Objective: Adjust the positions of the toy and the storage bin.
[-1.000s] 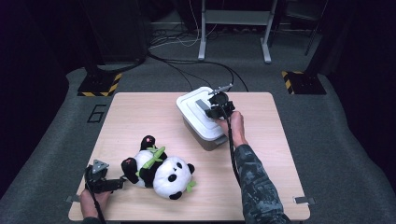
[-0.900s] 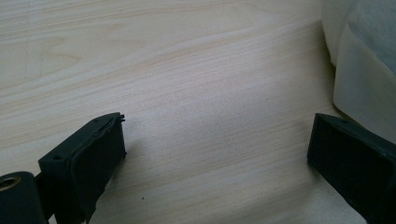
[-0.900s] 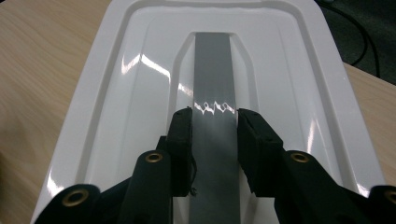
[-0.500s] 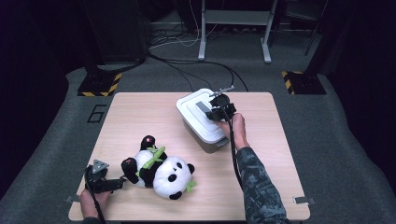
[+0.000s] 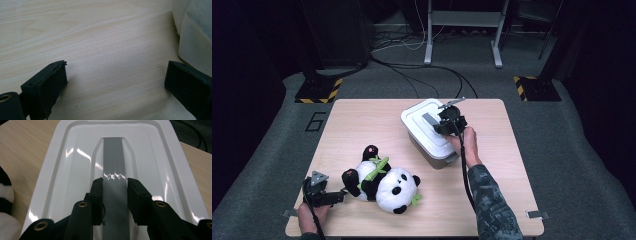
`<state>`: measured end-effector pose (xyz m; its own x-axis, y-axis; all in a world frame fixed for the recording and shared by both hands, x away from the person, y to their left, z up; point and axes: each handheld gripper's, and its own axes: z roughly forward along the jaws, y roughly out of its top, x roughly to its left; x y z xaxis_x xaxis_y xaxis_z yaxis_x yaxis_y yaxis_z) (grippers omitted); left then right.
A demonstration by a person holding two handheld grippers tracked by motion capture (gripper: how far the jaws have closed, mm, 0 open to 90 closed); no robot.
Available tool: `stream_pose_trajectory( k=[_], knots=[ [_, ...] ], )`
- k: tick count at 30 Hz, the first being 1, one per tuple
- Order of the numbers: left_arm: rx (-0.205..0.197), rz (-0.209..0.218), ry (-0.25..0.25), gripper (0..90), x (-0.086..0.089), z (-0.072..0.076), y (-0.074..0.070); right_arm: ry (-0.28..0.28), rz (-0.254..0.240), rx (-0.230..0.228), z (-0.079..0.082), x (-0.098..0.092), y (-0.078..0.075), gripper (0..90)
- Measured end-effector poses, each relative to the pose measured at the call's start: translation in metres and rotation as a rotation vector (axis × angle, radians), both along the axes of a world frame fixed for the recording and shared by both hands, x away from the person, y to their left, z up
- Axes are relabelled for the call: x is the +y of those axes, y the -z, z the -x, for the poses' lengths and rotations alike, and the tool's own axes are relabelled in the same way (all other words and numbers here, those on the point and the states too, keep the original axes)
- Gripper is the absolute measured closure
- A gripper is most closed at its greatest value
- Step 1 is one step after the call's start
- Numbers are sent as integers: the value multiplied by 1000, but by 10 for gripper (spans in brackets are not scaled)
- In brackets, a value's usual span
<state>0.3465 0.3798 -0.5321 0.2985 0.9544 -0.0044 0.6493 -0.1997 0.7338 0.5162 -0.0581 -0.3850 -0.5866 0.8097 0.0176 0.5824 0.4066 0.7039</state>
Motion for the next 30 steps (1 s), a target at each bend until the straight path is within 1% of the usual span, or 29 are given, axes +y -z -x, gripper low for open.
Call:
stream_pose_trajectory(
  k=[7,10,11,14,15,18,20,22,23,25,26,27,29,30],
  knots=[
    [0,0,0,39,0,0,0,-4,-15,1,10,-2,1,671],
    [0,0,0,39,0,0,0,-2,-18,4,16,-3,1,670],
    [0,0,0,39,0,0,0,-9,-13,-1,17,-4,1,670],
    [1,-2,-1,40,0,0,0,-4,-21,2,21,-4,1,670],
    [1,-3,-1,40,0,0,0,-9,-16,1,22,-5,1,670],
    [1,-2,-1,39,0,0,0,-6,-18,7,26,-5,1,670],
    [1,-2,-1,40,0,0,0,-11,-26,10,28,-7,1,670],
    [0,-1,-1,39,0,0,0,-1,-38,13,31,-7,1,670],
    [1,-2,-1,40,0,0,0,-10,-32,10,32,-8,1,670],
    [0,-1,0,39,0,0,0,-9,-35,12,34,-8,1,670],
    [0,0,0,39,0,0,0,-14,-37,6,35,-8,2,670],
    [0,0,0,40,0,0,0,-14,-39,13,37,-8,2,670],
    [0,0,0,39,0,0,0,-19,-46,12,38,-9,2,670],
    [0,0,0,39,0,0,0,-12,-51,21,40,-9,1,670]
  ],
)
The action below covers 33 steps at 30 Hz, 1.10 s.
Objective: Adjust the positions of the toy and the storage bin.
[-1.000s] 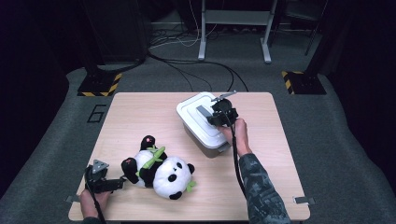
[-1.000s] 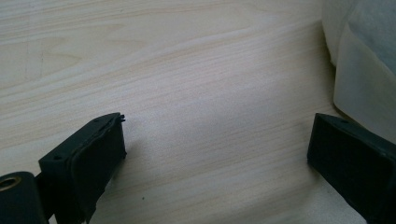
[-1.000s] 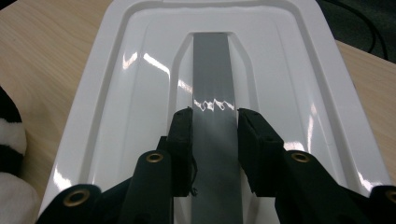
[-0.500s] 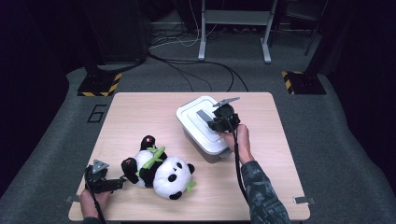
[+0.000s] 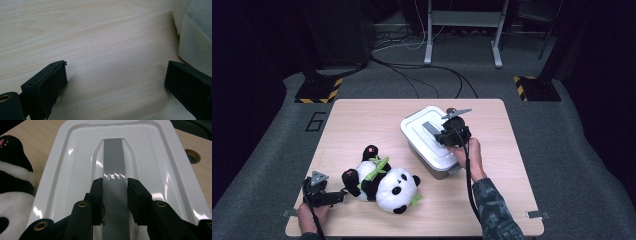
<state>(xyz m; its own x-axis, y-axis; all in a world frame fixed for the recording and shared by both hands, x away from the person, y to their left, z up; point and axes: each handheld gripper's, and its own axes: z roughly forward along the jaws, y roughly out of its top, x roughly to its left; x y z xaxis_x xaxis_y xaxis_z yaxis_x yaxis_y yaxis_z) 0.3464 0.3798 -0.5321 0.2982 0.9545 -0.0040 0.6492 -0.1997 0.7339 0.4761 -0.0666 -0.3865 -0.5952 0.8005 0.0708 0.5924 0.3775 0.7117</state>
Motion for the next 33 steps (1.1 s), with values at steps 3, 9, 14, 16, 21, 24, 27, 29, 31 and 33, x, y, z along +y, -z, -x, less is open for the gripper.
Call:
stream_pose_trajectory(
  k=[3,9,14,16,21,24,27,29,31,33],
  knots=[
    [1,-2,-1,39,0,0,0,-14,0,-4,3,-1,0,670],
    [0,-1,0,39,0,0,0,-22,0,-10,8,0,1,667],
    [0,0,0,40,0,0,0,-31,-6,-19,8,-3,0,529],
    [0,0,0,40,0,0,0,-31,-21,-40,11,-6,-2,448],
    [0,0,0,40,0,0,0,-11,-42,-98,23,-20,-16,254],
    [0,0,0,40,0,0,0,17,-58,-120,34,-36,-22,162],
    [0,0,0,40,0,0,0,45,-74,-141,43,-56,-23,136],
    [0,0,0,40,0,0,0,72,-73,-153,50,-70,-21,100],
    [0,0,0,40,0,0,0,95,-83,-156,56,-83,-18,89],
    [0,0,0,40,0,0,0,119,-82,-169,63,-95,-15,70]
  ],
)
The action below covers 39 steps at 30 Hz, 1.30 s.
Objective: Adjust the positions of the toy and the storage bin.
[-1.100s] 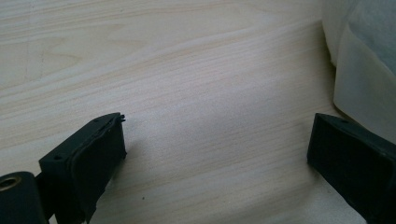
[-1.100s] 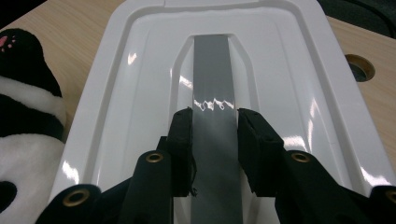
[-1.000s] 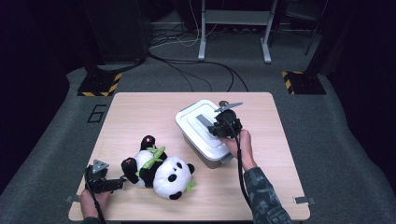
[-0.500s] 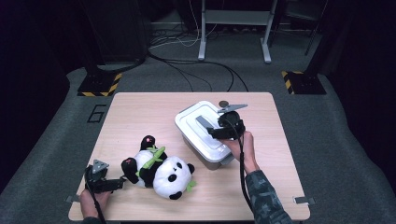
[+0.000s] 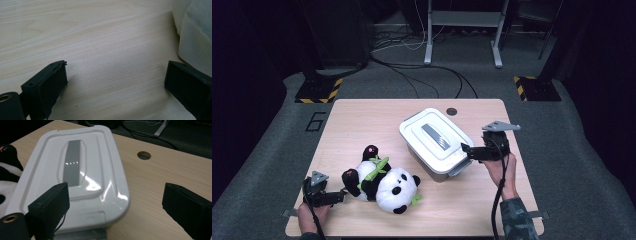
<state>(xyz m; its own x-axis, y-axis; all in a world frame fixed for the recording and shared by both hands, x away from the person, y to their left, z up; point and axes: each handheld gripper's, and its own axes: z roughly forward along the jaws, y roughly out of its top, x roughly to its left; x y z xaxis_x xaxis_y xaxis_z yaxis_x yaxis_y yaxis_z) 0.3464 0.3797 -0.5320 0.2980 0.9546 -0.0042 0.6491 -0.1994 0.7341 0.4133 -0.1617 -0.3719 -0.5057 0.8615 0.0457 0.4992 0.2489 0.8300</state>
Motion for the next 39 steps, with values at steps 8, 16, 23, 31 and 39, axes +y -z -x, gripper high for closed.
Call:
stream_pose_trajectory(
  k=[8,16,23,31,39],
  knots=[
    [0,-1,-1,40,0,0,0,106,-24,-5,25,-35,25,17],
    [-1,-2,-1,40,0,0,0,172,-37,58,40,-60,68,6],
    [-1,-1,-1,40,0,0,0,175,-46,105,44,-65,86,8],
    [-3,-4,1,45,0,0,0,139,-19,61,38,-51,64,12],
    [-3,-3,2,46,0,0,0,167,-10,104,40,-55,89,12]
  ],
)
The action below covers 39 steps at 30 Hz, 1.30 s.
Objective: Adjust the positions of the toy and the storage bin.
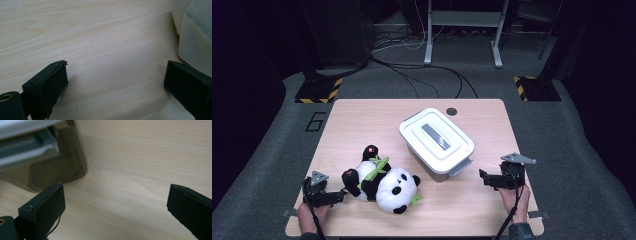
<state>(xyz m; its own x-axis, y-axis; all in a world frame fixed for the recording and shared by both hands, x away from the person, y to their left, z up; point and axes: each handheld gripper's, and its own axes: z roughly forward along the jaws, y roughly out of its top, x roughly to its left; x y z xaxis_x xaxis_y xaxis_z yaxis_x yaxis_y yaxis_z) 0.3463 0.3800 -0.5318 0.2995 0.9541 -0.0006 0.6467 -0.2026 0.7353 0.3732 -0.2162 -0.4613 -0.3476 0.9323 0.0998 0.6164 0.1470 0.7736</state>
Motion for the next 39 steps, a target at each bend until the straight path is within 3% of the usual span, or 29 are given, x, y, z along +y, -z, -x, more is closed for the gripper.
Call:
stream_pose_trajectory(
  k=[9,15,18,26,27,29,33,39],
  knots=[
    [1,1,0,47,0,0,0,37,14,47,5,-11,35,11],
    [10,-2,18,57,0,2,-1,52,38,51,7,-15,51,11],
    [-23,24,9,58,2,5,-4,60,49,51,7,-18,56,9],
    [-95,119,22,58,8,16,-51,69,59,74,7,-21,63,8],
    [-105,128,38,58,6,17,-64,71,58,67,7,-21,63,11],
    [-109,129,46,59,4,17,-69,71,58,72,7,-20,64,12],
    [-143,136,92,63,-9,18,-96,71,64,70,7,-21,65,17],
    [-172,156,176,63,-34,20,-124,72,67,66,6,-21,65,25]
  ],
)
